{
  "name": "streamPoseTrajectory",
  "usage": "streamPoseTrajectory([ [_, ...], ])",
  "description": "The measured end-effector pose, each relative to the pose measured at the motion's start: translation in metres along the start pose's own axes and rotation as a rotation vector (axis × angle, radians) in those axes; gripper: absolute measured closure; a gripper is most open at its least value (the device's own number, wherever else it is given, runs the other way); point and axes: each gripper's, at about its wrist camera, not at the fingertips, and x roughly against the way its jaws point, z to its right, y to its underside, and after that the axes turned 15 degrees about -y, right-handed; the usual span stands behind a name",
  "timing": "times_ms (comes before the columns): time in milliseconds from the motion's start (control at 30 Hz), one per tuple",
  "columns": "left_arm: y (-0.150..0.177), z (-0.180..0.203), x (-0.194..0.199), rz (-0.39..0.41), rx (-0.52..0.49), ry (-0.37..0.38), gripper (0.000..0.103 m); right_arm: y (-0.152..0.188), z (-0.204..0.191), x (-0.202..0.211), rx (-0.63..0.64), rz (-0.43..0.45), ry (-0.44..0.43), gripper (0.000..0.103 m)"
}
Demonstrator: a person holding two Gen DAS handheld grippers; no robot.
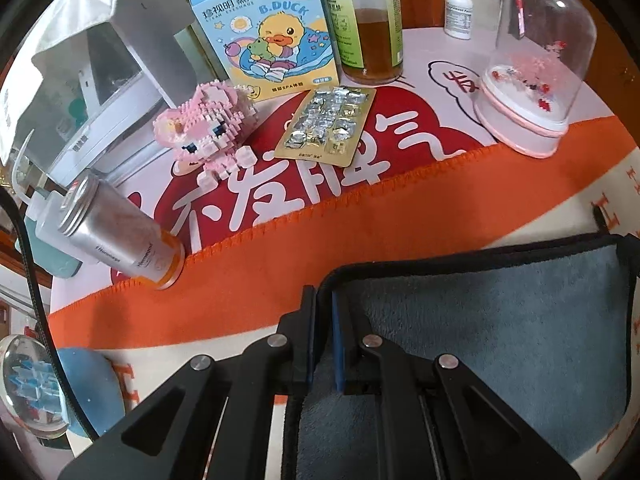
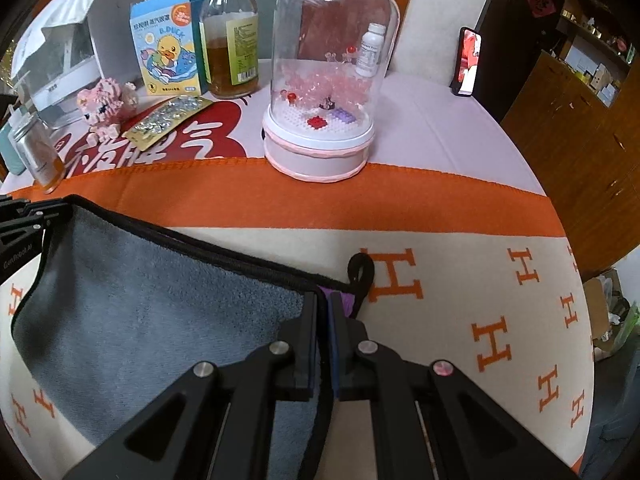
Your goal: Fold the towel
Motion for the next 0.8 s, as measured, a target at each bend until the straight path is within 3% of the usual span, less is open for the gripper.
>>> streamPoseTrajectory([
  [267, -0.002, 0.006, -0.015, -0.029, 0.016, 0.0, 0.098, -0.001, 0.003, -0.016, 0.004, -0.023, 0.004, 0.098],
  [800, 0.0, 0.006, -0.015, -0.015, 0.049, -0.019, 0.097, 0.001, -0.005, -0.026, 0.028, -0.032, 0.041, 0.098],
])
